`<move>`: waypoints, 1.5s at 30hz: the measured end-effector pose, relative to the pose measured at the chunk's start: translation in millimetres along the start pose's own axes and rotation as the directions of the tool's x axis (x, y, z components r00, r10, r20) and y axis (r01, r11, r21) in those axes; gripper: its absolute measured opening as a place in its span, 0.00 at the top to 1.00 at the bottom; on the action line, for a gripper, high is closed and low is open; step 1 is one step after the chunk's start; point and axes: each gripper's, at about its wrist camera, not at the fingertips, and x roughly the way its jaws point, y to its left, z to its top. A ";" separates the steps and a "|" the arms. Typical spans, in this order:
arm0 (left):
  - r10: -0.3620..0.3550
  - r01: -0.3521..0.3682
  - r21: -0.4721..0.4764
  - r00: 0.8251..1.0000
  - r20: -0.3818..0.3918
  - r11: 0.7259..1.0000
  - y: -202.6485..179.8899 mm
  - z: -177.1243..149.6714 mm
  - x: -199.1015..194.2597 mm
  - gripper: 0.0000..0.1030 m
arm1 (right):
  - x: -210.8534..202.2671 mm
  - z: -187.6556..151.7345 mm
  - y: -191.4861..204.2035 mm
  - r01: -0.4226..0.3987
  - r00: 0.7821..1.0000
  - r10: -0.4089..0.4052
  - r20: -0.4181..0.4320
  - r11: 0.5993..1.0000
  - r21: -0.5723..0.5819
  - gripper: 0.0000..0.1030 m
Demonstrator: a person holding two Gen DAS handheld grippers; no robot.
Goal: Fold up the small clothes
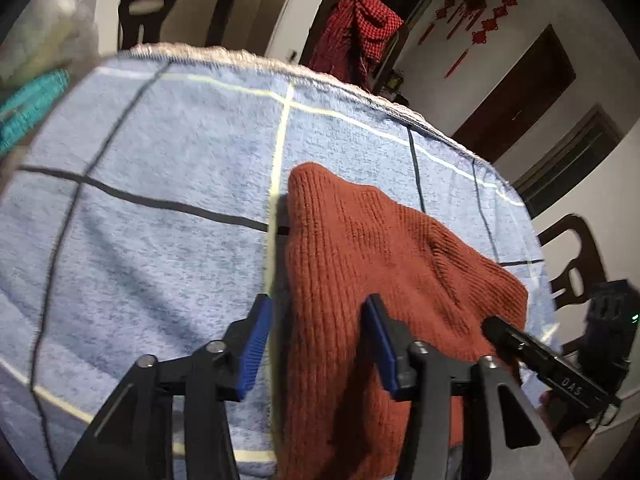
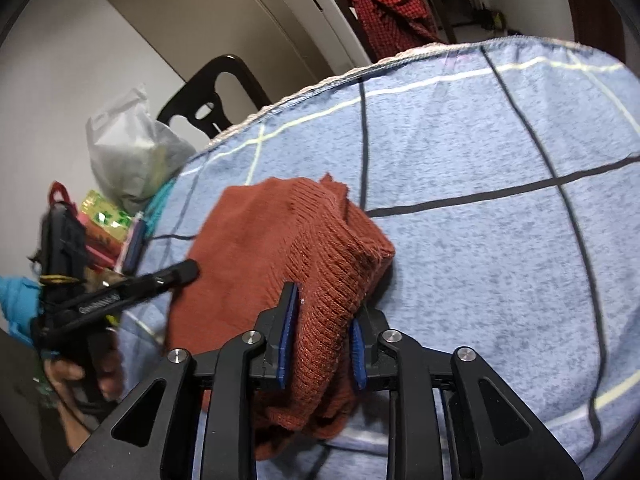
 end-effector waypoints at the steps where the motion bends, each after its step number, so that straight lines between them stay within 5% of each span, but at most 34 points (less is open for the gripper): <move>1: 0.016 -0.016 0.031 1.000 0.015 0.999 -5.2 -3.3 -4.0 0.49 | -4.2 -2.2 4.0 0.048 0.999 -0.047 0.022 0.998 -0.038 0.67; 4: 0.036 -0.039 0.052 0.998 0.053 0.998 -13.4 -13.9 -16.3 0.36 | -18.8 -9.2 13.5 0.124 0.989 -0.116 0.090 0.988 -0.097 0.59; 9: 0.116 -0.127 0.100 0.987 0.112 0.987 -30.2 -45.7 -33.3 0.34 | -43.3 -31.8 29.6 0.157 0.978 -0.134 0.162 0.977 -0.142 0.53; 25: 0.269 -0.282 0.088 0.954 0.129 0.955 -38.1 -142.0 -42.6 0.30 | -43.0 -108.8 57.0 0.314 0.949 -0.292 0.119 0.910 -0.270 0.53; 33: 0.313 -0.327 0.106 0.941 0.129 0.939 -42.0 -154.5 -32.6 0.29 | -26.6 -128.2 50.6 0.348 0.937 -0.346 0.055 0.898 -0.269 0.53; 45: 0.314 -0.329 0.110 0.940 0.136 0.938 -45.0 -156.5 -26.4 0.18 | -22.6 -132.6 54.5 0.383 0.924 -0.373 0.089 0.884 -0.270 0.48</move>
